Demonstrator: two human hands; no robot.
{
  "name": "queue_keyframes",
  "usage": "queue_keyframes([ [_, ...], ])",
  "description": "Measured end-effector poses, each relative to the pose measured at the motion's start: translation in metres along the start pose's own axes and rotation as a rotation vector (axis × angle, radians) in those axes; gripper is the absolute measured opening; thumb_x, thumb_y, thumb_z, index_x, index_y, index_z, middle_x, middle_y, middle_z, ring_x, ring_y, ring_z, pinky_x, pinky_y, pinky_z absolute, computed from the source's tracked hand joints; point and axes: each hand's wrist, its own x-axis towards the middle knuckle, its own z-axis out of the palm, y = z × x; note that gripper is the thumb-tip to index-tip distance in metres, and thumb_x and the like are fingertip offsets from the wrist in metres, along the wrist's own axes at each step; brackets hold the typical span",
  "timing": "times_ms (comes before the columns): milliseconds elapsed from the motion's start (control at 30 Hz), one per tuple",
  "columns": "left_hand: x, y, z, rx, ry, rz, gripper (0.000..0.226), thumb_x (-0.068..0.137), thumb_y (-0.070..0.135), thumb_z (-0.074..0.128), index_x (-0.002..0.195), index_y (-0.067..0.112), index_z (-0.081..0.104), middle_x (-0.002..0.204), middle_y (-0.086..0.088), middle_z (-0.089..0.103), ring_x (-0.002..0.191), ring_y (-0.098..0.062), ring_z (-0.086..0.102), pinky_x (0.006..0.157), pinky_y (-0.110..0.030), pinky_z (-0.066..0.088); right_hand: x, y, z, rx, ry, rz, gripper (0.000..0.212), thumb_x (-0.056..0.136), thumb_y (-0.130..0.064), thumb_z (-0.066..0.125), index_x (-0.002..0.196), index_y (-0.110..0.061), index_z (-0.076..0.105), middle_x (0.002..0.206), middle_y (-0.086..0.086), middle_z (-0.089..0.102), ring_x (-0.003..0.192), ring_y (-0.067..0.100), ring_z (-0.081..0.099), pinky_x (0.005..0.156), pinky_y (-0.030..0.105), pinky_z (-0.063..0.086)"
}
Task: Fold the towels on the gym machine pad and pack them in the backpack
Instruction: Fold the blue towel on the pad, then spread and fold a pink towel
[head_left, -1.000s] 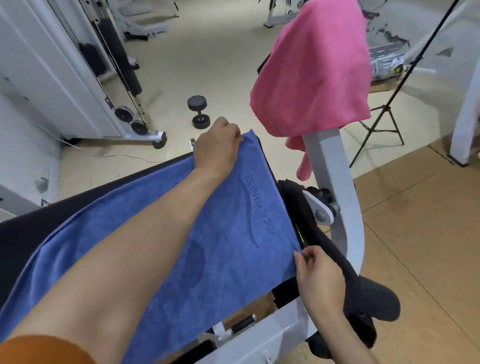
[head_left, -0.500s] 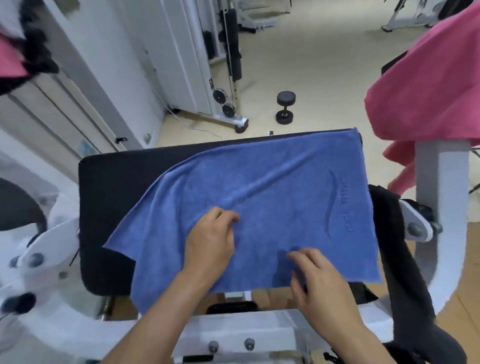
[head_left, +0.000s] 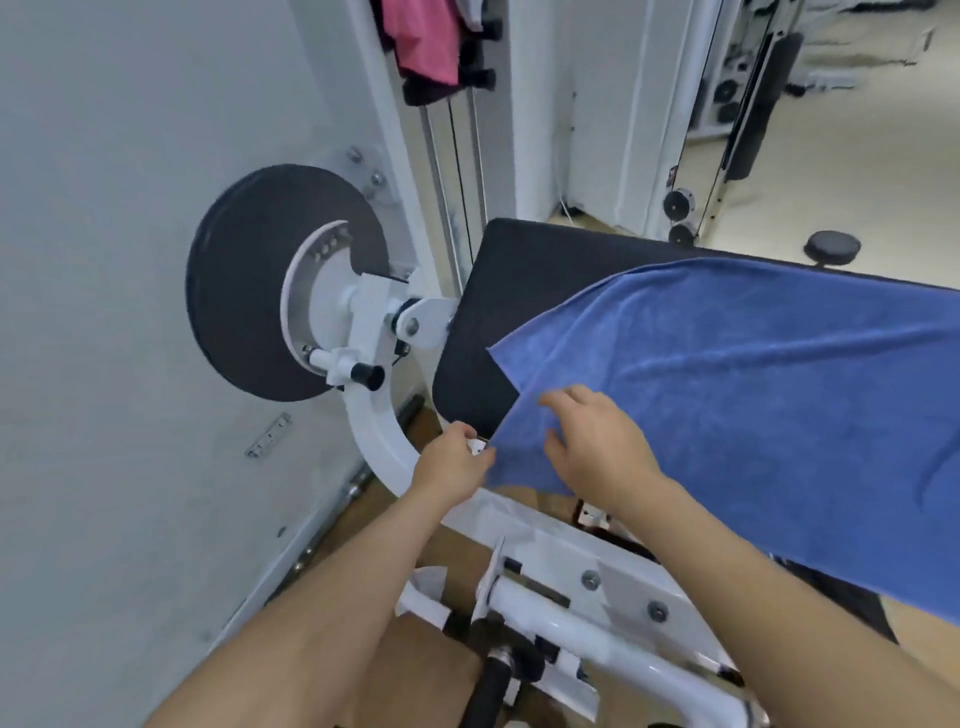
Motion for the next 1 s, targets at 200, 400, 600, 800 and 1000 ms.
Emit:
queue_keyframes([
  [200,0.004,-0.013,0.012,-0.212,-0.104,0.029,0.020,0.093,0.014,0.049,0.073,0.014,0.047,0.069,-0.001,0.046,0.068,-0.026,0.045,0.059,-0.029,0.029,0.068,-0.033,-0.002,-0.229,-0.019,-0.049,0.032,0.094,-0.010,0.045,0.125,-0.016,0.051,0.110,0.007,0.052,0.106,0.029,0.048,0.064,0.037,0.043],
  [400,0.016,-0.029,0.018,-0.319,-0.214,0.093,0.036,0.094,0.016,0.052,0.061,0.026,0.041,0.057,0.008,0.042,0.054,-0.008,0.040,0.049,-0.021,0.027,0.125,-0.035,0.017,-0.453,-0.157,0.117,0.030,0.084,-0.004,0.055,0.109,-0.018,0.047,0.077,0.001,0.052,0.069,0.027,0.054,0.044,0.028,0.027],
  [600,0.022,-0.034,-0.010,-0.552,-0.220,0.136,0.017,0.090,0.025,0.066,0.077,0.017,0.059,0.068,0.001,0.064,0.064,-0.012,0.059,0.055,-0.018,0.040,0.169,-0.024,-0.012,0.045,0.152,0.361,0.012,0.091,-0.021,0.050,0.082,-0.019,0.058,0.078,0.004,0.066,0.075,0.026,0.060,0.066,0.034,0.049],
  [800,0.039,-0.033,-0.037,-0.682,-0.083,0.155,0.019,0.089,0.022,0.069,0.079,0.018,0.054,0.071,-0.004,0.061,0.062,-0.013,0.055,0.053,-0.019,0.044,0.226,-0.026,-0.054,0.557,0.414,0.557,0.021,0.091,-0.012,0.057,0.070,-0.014,0.058,0.060,0.006,0.062,0.041,0.011,0.055,0.042,0.020,0.043],
  [1000,0.062,-0.037,-0.049,-0.701,-0.027,0.085,0.008,0.092,0.020,0.065,0.089,0.025,0.060,0.081,0.008,0.067,0.074,-0.006,0.064,0.054,-0.010,0.042,0.266,-0.027,-0.046,0.403,0.414,0.537,0.015,0.083,-0.013,0.056,0.072,-0.011,0.065,0.061,0.007,0.067,0.049,0.020,0.059,0.054,0.033,0.052],
])
